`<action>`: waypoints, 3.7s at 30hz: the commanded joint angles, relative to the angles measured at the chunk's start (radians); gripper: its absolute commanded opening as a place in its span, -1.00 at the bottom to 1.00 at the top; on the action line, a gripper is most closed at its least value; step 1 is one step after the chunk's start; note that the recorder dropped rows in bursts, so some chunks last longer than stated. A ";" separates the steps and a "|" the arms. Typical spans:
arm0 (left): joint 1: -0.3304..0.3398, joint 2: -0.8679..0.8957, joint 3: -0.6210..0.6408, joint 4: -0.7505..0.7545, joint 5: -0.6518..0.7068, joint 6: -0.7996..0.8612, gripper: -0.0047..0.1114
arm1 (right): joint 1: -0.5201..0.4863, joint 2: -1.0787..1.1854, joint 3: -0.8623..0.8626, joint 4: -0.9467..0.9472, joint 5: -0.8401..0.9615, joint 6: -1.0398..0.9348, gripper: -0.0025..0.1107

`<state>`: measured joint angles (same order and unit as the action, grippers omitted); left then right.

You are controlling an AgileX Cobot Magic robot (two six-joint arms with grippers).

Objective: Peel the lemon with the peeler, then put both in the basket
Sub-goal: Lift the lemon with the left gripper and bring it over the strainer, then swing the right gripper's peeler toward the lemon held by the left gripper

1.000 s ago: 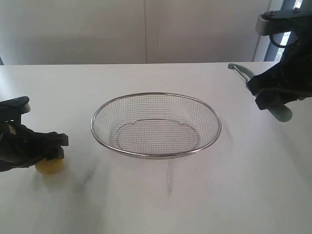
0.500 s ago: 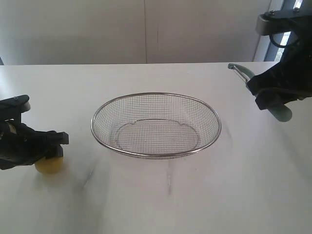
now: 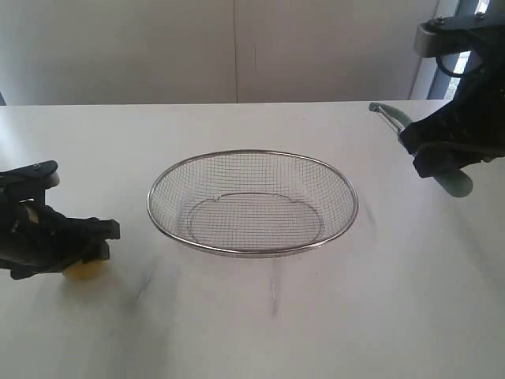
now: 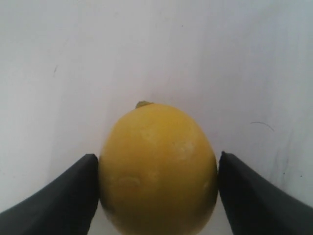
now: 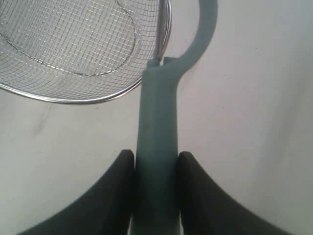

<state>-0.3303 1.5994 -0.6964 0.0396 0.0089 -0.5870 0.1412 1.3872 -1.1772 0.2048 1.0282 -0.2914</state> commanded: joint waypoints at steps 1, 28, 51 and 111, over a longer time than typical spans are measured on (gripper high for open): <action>-0.011 -0.001 -0.003 -0.010 -0.009 -0.007 0.30 | -0.002 -0.009 0.003 0.007 -0.014 0.000 -0.90; -0.011 -0.114 -0.063 -0.010 0.069 0.009 -0.24 | -0.002 -0.009 0.003 0.007 -0.014 0.018 -0.90; -0.225 -0.570 -0.045 -0.010 0.277 0.434 -0.92 | -0.002 -0.009 0.003 0.007 -0.014 0.018 -0.90; -0.410 -0.563 0.054 -0.006 -0.100 0.606 -0.92 | -0.002 -0.009 0.003 0.007 -0.195 0.033 -0.90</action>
<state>-0.7337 1.0392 -0.6458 0.0397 -0.0703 0.0287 0.1412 1.3872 -1.1772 0.2048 0.8678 -0.2679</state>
